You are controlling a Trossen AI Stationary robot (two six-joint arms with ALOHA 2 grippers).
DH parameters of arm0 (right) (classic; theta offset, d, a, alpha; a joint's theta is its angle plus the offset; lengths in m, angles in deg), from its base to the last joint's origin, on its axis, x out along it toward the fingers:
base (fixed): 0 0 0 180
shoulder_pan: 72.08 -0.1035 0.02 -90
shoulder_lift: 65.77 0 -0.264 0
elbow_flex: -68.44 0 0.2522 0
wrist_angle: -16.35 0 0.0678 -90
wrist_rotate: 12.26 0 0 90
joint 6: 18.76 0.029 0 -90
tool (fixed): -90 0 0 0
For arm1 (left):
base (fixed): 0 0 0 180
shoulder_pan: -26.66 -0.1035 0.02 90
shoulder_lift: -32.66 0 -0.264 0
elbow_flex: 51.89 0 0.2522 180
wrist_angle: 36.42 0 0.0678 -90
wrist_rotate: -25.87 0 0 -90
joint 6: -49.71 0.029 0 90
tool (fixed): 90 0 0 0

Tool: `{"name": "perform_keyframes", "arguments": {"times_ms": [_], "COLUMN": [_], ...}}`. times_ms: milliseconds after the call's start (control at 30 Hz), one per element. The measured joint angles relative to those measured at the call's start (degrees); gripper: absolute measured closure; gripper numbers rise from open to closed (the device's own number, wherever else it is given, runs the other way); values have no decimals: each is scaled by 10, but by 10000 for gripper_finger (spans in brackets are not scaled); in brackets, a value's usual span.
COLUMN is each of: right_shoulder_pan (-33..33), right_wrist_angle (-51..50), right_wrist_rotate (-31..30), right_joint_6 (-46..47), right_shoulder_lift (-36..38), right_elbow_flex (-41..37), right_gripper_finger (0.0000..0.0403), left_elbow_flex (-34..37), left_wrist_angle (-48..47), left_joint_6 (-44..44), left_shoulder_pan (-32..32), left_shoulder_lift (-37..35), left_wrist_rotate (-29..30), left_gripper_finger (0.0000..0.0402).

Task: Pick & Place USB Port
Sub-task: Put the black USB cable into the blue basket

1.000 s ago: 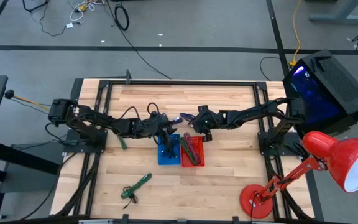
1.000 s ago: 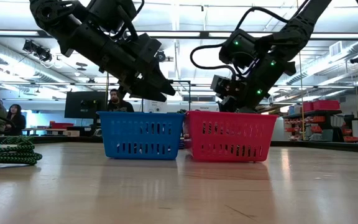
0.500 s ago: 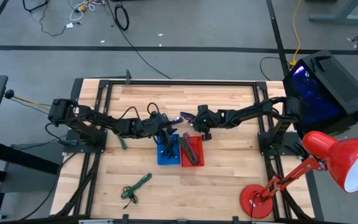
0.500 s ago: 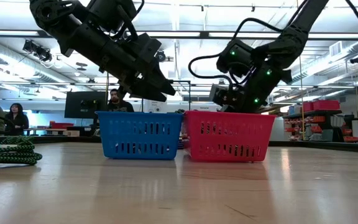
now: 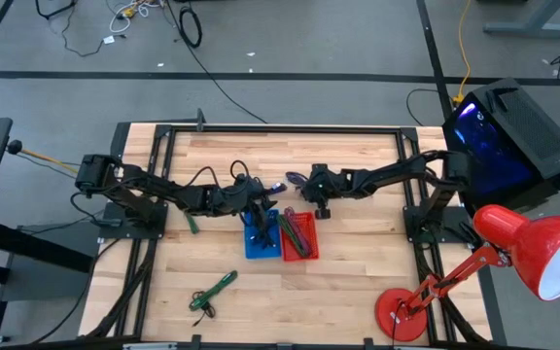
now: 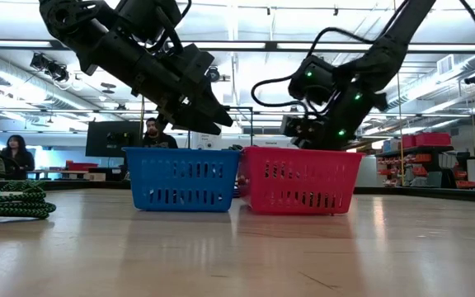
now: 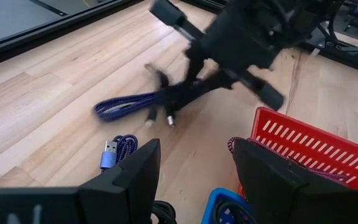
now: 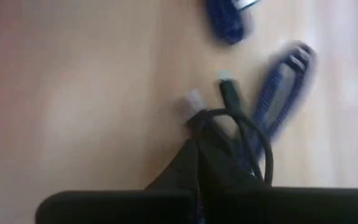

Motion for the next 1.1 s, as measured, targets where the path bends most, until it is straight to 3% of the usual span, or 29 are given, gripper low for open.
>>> {"name": "perform_keyframes", "arguments": {"times_ms": [267,567,800,1100], "right_shoulder_pan": [-15,-57,-140,-205], "right_wrist_angle": [-66,-64,7,132], "right_wrist_rotate": [-56,-38,-3,17], "right_joint_6": [7,112,208,244], "right_shoulder_lift": [131,264,276,278], "right_elbow_flex": [-1,0,0,0], "right_gripper_finger": [402,403,403,403], "left_elbow_flex": [0,0,0,0], "left_wrist_angle": [0,2,51,183], "left_joint_6": [0,-1,34,119], "left_shoulder_pan": [0,0,0,1], "left_shoulder_lift": [0,0,0,0], "left_wrist_rotate": [0,-1,-60,-167], "left_gripper_finger": [191,191,191,191]}}
